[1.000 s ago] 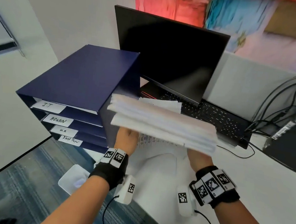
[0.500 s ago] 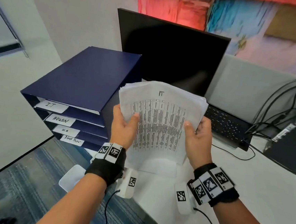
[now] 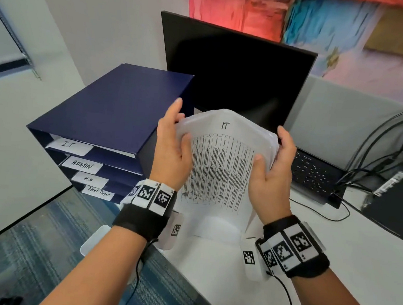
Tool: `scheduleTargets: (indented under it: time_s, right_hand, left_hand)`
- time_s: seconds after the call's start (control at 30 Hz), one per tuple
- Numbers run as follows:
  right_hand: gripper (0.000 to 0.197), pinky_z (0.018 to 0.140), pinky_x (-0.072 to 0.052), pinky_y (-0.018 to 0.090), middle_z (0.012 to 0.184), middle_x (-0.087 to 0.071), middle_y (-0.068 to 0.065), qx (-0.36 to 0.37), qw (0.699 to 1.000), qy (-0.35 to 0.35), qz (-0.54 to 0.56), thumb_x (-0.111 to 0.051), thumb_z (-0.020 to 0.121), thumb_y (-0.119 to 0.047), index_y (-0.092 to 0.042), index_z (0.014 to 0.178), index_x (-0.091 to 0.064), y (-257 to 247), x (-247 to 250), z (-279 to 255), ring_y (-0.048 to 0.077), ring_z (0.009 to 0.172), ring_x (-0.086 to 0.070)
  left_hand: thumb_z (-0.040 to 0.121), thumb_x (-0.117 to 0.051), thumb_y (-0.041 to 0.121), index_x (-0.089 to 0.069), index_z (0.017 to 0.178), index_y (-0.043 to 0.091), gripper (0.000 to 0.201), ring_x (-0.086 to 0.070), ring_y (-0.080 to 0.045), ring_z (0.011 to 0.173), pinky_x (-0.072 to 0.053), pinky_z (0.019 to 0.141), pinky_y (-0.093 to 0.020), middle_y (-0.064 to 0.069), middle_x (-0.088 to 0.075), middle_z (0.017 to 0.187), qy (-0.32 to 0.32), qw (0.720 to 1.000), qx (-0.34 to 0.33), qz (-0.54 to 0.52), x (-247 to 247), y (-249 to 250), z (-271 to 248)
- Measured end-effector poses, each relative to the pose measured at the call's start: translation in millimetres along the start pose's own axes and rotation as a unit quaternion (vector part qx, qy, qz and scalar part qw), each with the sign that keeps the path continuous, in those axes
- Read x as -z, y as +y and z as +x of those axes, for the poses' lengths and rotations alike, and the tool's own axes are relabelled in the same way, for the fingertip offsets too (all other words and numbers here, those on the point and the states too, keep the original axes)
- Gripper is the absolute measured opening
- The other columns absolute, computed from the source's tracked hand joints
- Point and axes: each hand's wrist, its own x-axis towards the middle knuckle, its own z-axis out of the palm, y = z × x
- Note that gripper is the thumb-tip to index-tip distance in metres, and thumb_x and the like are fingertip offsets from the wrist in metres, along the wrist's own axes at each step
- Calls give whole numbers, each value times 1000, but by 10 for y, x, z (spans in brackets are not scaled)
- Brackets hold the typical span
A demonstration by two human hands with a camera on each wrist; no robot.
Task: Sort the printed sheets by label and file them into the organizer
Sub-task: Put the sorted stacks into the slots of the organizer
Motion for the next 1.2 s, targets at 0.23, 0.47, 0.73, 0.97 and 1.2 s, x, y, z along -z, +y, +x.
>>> scheduleTargets:
  time_s: [0.23,0.47,0.73,0.97,1.2]
  right_hand:
    - [37,93,-49,40,113,-62,1,17,995,68,-64,-43,97,-12,-24,132,-44,37,69,119,17,102,-62]
    - [22,91,-52,46,109,-61,-7,-130,991,4,23,-43,98,-19,-25,119,-43,177,-19,22,12,101,-61]
    - [26,58,-46,13,93,-52,-10,-168,985,-5,48,-37,92,1,-13,114,-37,158,-74,-47,-8,72,-54]
    - [18,67,-40,18,96,-48,-8,-230,973,-25,14,-33,95,-3,-11,111,-34,334,-126,-77,1,81,-49]
    - [20,84,-45,14,102,-57,-17,-179,982,-37,34,-49,97,-19,-20,116,-44,327,-112,12,-1,96,-57]
  left_hand:
    - [94,-53,21,-43,131,25,38,-58,-15,108,-50,93,-35,0,-56,125,26,998,32,52,130,-194,52]
    - [88,-52,39,-50,119,27,33,-62,-15,108,-49,95,-51,7,-64,113,-9,965,226,-132,26,-353,-159]
    - [82,-57,26,-37,107,33,33,-60,-20,104,-53,84,-36,-4,-56,116,-21,948,241,-208,-74,-354,-177]
    - [98,-44,20,-45,114,29,18,-59,-9,98,-49,87,-33,10,-60,105,-56,950,285,-116,-186,-468,-270]
    - [96,-44,15,-49,121,28,28,-60,-8,111,-48,95,-34,8,-63,119,7,957,241,-160,146,-275,-124]
